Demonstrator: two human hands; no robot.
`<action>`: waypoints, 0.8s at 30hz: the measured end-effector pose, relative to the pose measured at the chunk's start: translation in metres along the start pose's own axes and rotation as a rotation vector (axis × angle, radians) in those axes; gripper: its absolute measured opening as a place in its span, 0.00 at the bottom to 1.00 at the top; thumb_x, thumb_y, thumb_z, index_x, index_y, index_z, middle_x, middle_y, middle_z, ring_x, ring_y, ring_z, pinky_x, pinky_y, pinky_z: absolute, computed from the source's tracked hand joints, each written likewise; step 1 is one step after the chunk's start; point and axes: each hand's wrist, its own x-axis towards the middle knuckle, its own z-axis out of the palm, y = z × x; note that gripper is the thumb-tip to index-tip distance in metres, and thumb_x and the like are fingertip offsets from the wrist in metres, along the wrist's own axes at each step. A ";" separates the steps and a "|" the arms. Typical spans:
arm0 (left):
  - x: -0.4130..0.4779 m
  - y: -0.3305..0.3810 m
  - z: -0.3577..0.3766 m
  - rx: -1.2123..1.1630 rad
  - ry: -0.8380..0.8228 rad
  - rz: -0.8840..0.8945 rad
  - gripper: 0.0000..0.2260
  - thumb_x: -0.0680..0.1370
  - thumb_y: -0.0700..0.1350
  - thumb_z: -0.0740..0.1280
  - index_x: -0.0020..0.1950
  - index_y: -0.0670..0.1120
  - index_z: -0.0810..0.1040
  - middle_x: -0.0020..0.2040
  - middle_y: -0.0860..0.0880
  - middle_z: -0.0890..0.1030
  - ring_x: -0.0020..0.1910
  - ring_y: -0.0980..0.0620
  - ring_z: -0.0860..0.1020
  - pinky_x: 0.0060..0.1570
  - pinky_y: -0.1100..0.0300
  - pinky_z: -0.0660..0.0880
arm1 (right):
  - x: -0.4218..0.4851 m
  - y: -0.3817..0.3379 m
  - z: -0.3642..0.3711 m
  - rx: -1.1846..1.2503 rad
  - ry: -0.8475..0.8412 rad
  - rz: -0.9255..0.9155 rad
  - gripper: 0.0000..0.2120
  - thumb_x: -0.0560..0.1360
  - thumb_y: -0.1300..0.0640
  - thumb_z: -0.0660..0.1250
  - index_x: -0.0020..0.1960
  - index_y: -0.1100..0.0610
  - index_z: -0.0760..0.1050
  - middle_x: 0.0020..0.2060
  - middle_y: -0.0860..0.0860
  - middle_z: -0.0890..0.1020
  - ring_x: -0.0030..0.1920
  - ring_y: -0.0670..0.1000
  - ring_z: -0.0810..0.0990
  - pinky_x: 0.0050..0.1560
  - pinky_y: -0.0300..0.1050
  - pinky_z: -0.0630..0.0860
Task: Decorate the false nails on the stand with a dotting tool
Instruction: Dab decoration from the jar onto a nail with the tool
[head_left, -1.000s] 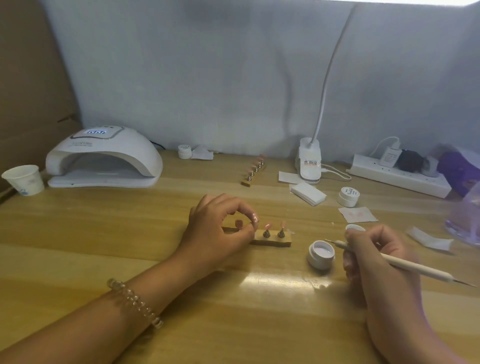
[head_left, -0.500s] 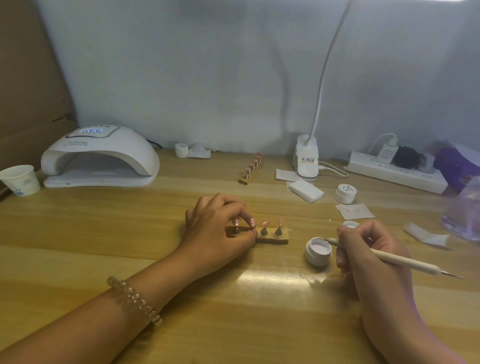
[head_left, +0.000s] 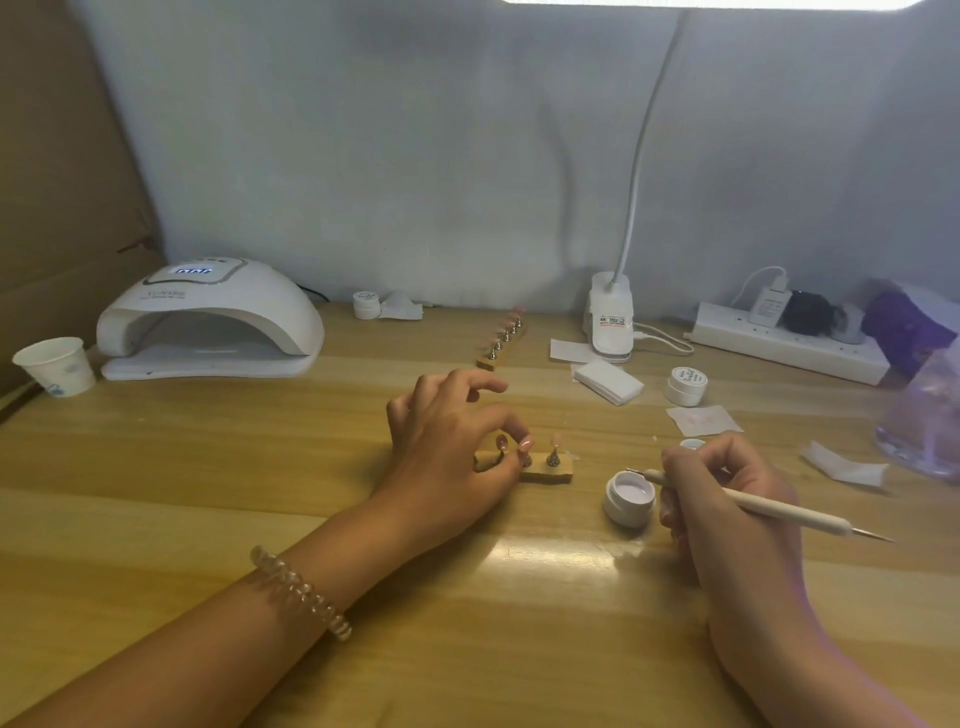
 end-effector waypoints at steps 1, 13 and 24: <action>0.000 0.001 -0.001 0.001 0.002 0.005 0.02 0.75 0.55 0.70 0.47 0.60 0.80 0.65 0.62 0.69 0.64 0.59 0.63 0.55 0.61 0.51 | 0.000 0.000 0.000 -0.001 0.000 -0.001 0.16 0.77 0.58 0.67 0.32 0.53 0.68 0.22 0.48 0.75 0.23 0.39 0.70 0.32 0.43 0.63; -0.005 0.010 -0.008 0.177 0.072 0.204 0.02 0.74 0.49 0.72 0.44 0.55 0.81 0.63 0.55 0.77 0.63 0.49 0.71 0.58 0.54 0.56 | 0.001 0.001 -0.001 0.002 -0.016 -0.009 0.18 0.75 0.42 0.68 0.38 0.57 0.76 0.22 0.47 0.74 0.23 0.41 0.69 0.25 0.31 0.65; -0.032 0.029 0.002 -0.225 -0.160 0.265 0.03 0.76 0.48 0.66 0.45 0.54 0.72 0.42 0.59 0.75 0.38 0.62 0.70 0.36 0.62 0.65 | 0.014 0.008 -0.007 -0.175 -0.056 -0.095 0.15 0.79 0.47 0.65 0.38 0.54 0.79 0.24 0.49 0.78 0.25 0.43 0.72 0.35 0.46 0.67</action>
